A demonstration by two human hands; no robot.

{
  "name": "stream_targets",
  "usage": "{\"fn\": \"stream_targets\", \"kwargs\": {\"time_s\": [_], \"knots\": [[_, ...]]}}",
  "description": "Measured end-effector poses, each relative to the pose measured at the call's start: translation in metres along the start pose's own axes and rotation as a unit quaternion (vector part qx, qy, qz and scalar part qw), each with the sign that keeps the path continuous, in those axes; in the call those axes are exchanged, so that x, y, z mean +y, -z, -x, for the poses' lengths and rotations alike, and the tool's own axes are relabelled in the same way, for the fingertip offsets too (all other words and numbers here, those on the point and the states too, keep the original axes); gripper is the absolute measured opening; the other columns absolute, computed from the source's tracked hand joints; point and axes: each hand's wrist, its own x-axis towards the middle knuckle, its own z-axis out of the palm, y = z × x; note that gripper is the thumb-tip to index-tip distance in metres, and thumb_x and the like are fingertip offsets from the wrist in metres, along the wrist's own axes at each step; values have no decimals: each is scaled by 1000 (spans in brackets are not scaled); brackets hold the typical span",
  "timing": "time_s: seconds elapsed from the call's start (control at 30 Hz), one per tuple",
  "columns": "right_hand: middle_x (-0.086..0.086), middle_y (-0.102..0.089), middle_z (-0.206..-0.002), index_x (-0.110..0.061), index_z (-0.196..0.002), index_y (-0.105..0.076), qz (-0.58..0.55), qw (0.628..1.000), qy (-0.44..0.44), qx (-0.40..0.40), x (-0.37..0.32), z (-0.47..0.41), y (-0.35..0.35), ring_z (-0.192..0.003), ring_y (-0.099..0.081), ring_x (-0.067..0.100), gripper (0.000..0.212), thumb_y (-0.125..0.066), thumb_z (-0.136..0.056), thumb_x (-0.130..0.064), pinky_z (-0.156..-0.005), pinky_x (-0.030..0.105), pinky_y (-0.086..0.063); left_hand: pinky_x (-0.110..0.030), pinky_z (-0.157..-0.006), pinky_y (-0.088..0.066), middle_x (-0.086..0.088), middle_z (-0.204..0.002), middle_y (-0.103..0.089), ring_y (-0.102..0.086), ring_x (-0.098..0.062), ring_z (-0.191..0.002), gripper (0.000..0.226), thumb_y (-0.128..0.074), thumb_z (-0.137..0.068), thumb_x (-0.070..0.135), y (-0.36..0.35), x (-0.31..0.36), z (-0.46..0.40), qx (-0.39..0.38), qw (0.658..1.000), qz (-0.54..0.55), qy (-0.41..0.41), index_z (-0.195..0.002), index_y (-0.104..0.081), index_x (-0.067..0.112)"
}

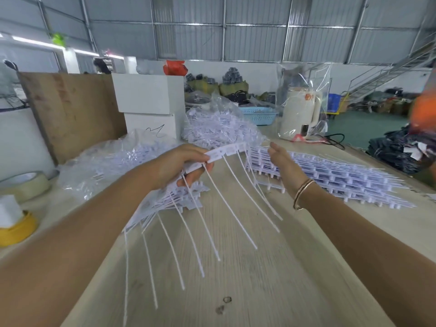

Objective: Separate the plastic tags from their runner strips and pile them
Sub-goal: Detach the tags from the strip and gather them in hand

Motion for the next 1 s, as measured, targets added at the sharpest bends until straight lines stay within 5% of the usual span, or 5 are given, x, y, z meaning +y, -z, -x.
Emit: {"fn": "stream_targets", "kwargs": {"time_s": [0.23, 0.47, 0.63, 0.73, 1.0], "knots": [[-1, -40, -140, -27, -143, -31, 106, 993, -24, -55, 21, -16, -6, -123, -39, 15, 45, -38, -99, -34, -99, 33, -33, -19, -33, -24, -3, -36, -42, -34, -10, -28, 38, -35, -92, 7, 2, 11, 6, 26, 999, -7, -30, -62, -58, 7], [-2, -15, -155, -32, -148, -18, 554, 822, -57, -121, 95, -26, 17, -144, -11, 21, 50, -31, -99, -36, -116, 49, -10, -20, -36, -19, -3, -34, -37, -29, -10, -27, 28, -44, -81, 15, 10, 17, 15, -23, 1000, -14, 2, -60, -58, 5], [12, -42, -143, -10, -136, -44, 175, 979, -97, -22, 75, -34, 7, -127, -44, 27, 39, -40, -100, -22, -104, 34, -34, -13, -33, -28, -2, -35, -41, -32, -9, -26, 37, -39, -94, 5, 14, 2, 13, -35, 993, -104, 53, -63, -60, 8], [16, -69, -102, 0, -123, -56, -239, 958, -159, -22, 56, -14, 16, -81, -64, 27, 46, -33, -99, -33, -74, 35, -51, -15, -34, -32, -2, -36, -42, -37, -9, -27, 36, -39, -95, 5, 5, -13, 11, -65, 978, -173, 94, -66, -60, 8], [5, -60, -66, -7, -105, -65, -58, 977, -147, -141, 49, 29, 13, -50, -55, 14, 18, -53, -91, -11, -49, 25, -44, -19, -48, -43, -7, -54, -62, -54, -19, -46, 30, -42, -95, 12, -16, -42, 14, -76, 956, -218, 181, -69, -58, 8]]}}
